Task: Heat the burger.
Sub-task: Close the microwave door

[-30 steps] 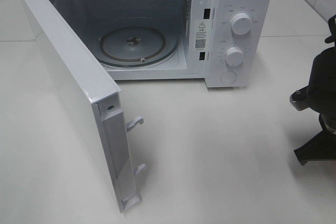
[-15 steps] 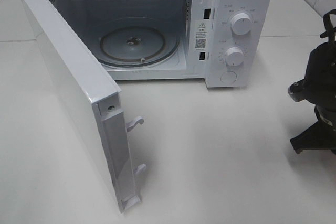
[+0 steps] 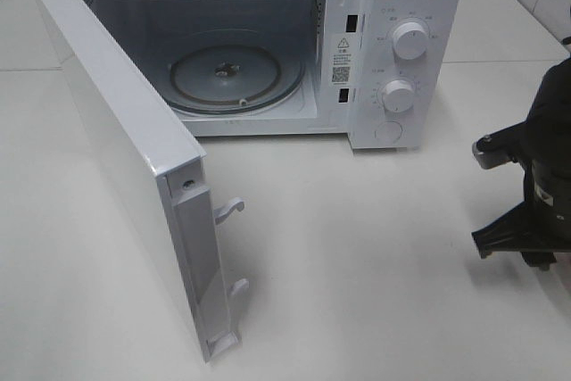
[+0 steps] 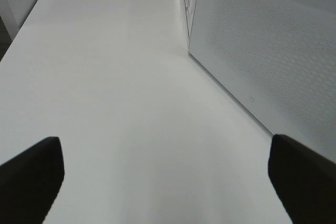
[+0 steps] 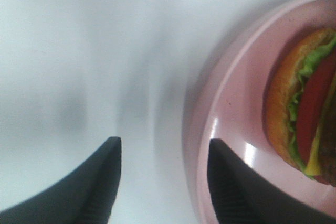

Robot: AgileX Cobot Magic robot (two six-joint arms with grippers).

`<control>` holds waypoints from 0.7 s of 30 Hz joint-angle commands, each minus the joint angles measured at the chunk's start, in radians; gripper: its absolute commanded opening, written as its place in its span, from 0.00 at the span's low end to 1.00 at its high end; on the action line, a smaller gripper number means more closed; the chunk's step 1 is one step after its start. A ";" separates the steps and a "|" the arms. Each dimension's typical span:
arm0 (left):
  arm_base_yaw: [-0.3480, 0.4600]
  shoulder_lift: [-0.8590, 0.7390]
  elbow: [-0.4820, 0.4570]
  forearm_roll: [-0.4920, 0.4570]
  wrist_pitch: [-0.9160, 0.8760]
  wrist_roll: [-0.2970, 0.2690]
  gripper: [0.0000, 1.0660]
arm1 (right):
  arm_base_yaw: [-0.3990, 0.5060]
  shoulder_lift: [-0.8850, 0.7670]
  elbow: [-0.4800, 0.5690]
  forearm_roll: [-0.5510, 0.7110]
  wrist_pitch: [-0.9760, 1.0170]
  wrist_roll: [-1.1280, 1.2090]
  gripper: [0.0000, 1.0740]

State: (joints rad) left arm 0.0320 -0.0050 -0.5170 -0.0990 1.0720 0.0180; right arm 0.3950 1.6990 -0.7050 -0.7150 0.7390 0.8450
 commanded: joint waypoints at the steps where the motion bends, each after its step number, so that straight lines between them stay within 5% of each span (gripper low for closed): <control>1: 0.004 -0.003 0.000 0.002 -0.002 -0.005 0.92 | 0.003 -0.126 -0.003 0.070 -0.090 -0.124 0.43; 6: 0.004 -0.003 0.000 0.002 -0.002 -0.005 0.92 | 0.003 -0.302 -0.003 0.158 -0.186 -0.294 0.50; 12: 0.004 -0.003 0.000 0.002 -0.002 -0.005 0.92 | 0.003 -0.452 -0.003 0.279 -0.223 -0.450 0.79; 21: 0.004 -0.003 0.000 0.002 -0.002 -0.005 0.92 | 0.003 -0.574 -0.003 0.489 -0.121 -0.687 0.76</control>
State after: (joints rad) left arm 0.0320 -0.0050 -0.5170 -0.0990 1.0720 0.0180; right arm 0.3950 1.1330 -0.7070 -0.2460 0.6050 0.1910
